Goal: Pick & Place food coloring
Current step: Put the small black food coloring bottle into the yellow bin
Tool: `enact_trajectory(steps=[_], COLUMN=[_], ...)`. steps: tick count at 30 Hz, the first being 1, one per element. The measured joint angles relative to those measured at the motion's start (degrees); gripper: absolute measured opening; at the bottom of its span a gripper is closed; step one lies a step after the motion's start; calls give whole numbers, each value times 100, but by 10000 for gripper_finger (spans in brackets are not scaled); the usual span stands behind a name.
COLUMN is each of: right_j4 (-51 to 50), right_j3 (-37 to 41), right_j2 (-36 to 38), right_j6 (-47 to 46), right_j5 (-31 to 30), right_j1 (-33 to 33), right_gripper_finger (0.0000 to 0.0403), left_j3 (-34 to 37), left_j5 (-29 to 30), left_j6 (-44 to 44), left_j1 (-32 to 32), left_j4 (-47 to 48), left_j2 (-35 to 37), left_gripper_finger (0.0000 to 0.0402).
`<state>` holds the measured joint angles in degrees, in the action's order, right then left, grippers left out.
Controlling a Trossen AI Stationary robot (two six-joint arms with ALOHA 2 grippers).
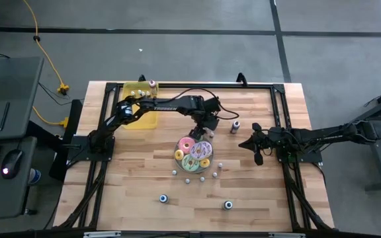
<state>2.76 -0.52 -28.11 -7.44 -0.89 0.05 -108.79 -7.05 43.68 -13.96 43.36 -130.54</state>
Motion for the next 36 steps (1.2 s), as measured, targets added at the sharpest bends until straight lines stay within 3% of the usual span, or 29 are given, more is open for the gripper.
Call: enact_trajectory(steps=[5,17,29,36], right_j4=[0,0,0,0], right_j3=[1,-1,0,-1], right_j2=[0,1,0,1], right_j6=[0,0,0,0], right_j5=[0,0,2,2], right_j1=[0,0,-1,0], right_gripper_finger=[0,0,0,0], left_j3=[0,0,0,0], left_j5=[2,35,63,57], left_j6=[-41,-85,-196,-240], left_j1=[2,4,4,7], left_j4=[6,14,45,37], left_j2=[0,0,0,9], left_gripper_finger=[224,126,97,52])
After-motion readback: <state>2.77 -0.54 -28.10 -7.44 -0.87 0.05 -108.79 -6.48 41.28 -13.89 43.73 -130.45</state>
